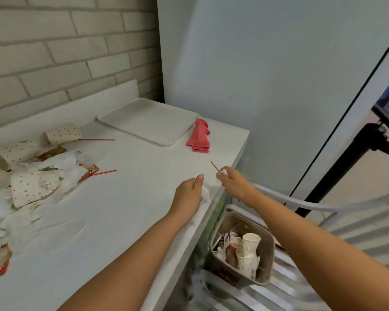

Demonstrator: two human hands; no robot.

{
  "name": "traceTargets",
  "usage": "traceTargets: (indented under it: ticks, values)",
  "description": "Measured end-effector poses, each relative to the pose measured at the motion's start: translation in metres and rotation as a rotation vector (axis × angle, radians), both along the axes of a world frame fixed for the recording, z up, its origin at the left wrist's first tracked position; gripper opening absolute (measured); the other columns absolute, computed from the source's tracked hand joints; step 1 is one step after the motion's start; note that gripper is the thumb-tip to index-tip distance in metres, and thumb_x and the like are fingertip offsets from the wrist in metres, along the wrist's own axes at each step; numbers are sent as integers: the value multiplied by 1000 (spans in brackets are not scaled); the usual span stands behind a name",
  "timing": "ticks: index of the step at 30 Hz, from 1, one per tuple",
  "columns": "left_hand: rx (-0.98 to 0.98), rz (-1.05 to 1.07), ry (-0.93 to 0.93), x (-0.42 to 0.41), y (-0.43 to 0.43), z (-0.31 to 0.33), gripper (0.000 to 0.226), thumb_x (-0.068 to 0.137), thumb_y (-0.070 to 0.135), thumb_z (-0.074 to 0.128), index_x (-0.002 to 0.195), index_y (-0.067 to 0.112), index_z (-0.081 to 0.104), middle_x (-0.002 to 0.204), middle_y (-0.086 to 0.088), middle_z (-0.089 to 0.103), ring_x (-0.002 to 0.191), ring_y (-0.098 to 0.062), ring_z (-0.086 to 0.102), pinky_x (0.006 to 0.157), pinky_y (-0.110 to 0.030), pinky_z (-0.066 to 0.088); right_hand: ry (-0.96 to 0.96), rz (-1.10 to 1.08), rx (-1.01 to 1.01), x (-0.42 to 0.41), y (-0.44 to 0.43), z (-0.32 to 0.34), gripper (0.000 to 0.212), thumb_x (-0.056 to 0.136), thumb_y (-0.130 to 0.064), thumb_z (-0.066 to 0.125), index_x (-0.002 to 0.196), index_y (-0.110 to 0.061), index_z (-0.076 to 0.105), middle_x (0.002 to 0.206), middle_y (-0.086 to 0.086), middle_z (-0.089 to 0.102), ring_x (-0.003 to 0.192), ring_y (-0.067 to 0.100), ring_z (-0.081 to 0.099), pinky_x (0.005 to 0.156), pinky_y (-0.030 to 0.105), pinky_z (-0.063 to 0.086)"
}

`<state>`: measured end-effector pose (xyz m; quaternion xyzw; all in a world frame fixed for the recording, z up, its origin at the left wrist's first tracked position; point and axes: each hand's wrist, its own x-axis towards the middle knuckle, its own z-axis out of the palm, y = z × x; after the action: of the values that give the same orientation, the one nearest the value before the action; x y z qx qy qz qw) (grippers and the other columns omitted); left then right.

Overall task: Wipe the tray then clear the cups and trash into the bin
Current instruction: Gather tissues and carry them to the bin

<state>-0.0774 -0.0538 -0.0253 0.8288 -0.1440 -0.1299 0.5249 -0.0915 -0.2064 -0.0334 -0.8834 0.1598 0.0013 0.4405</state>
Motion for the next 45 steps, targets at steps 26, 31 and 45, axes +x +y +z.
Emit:
traceTargets:
  ticks: [26, 31, 45]
  values:
    - [489, -97, 465, -45, -102, -164, 53, 94, 17, 51, 142, 6, 34, 142, -12, 45, 129, -27, 45, 106, -34, 40, 290, -302, 404, -111, -93, -164, 11, 97, -17, 48, 95, -12, 58, 95, 8, 59, 81, 16, 55, 70, 26, 47]
    - [483, -106, 428, -41, -100, -164, 53, 92, 18, 52, 142, 11, 36, 140, -11, 46, 128, -28, 45, 107, -38, 40, 355, -250, 271, -115, -86, -182, 22, 93, -19, 56, 112, -10, 61, 123, 1, 45, 109, 16, 48, 100, 32, 44]
    - [476, -118, 243, -37, -104, -130, 45, 94, 17, 50, 137, 9, 40, 137, -13, 46, 123, -27, 48, 102, -34, 41, 764, 343, -467, -79, -72, -119, 40, 94, -24, 53, 128, -3, 52, 131, 13, 56, 113, 26, 57, 93, 32, 46]
